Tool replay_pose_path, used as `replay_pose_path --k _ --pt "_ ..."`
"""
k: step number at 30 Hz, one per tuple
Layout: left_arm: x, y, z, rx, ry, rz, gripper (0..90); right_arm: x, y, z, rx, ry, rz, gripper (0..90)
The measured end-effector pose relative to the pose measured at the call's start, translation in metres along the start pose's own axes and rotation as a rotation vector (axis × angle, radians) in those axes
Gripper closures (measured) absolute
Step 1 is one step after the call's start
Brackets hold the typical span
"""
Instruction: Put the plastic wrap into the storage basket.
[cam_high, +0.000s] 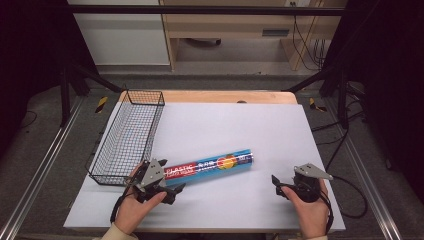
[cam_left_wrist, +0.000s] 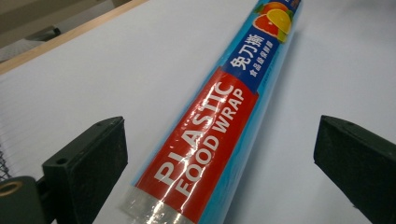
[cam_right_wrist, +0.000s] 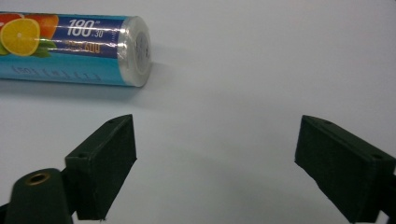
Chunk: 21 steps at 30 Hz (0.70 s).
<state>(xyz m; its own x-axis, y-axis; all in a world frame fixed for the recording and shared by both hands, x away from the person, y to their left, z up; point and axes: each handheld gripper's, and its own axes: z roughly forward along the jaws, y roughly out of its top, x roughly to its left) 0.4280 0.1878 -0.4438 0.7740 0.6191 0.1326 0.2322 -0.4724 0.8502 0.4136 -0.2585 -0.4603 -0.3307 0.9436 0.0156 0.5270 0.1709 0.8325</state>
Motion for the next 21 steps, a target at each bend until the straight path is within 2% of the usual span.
replay_pose_path --k 7,11,12,14,17,18,19,20,21 --pt "-0.001 0.002 -0.001 0.003 -0.037 0.017 3.1 0.001 0.0 -0.004 -0.007 0.021 0.011 17.2" --pt "0.0 0.006 -0.001 0.019 -0.072 0.031 2.9 0.003 0.0 -0.003 -0.001 0.036 0.01 17.2" --pt "0.002 0.011 0.001 0.028 -0.094 0.034 3.0 0.003 0.0 -0.002 0.001 0.035 0.0 17.0" --pt "0.003 0.014 0.002 0.036 -0.105 0.039 3.0 0.003 0.0 -0.002 0.004 0.037 -0.002 17.0" --pt "0.006 0.027 0.007 0.075 -0.117 0.083 3.0 0.004 0.0 -0.002 0.003 0.042 -0.003 15.9" --pt "0.007 0.036 0.012 0.112 -0.127 0.123 3.1 0.004 0.0 -0.002 0.005 0.042 -0.003 14.9" --pt "0.007 0.036 0.012 0.112 -0.127 0.123 3.1 0.004 0.0 -0.002 0.005 0.042 -0.003 14.9" --pt "0.008 0.047 0.022 0.163 -0.142 0.171 3.2 0.004 0.0 -0.001 0.001 0.04 -0.008 14.1" --pt "0.008 0.047 0.022 0.163 -0.142 0.171 3.4 0.004 0.0 -0.001 0.001 0.04 -0.008 14.1"
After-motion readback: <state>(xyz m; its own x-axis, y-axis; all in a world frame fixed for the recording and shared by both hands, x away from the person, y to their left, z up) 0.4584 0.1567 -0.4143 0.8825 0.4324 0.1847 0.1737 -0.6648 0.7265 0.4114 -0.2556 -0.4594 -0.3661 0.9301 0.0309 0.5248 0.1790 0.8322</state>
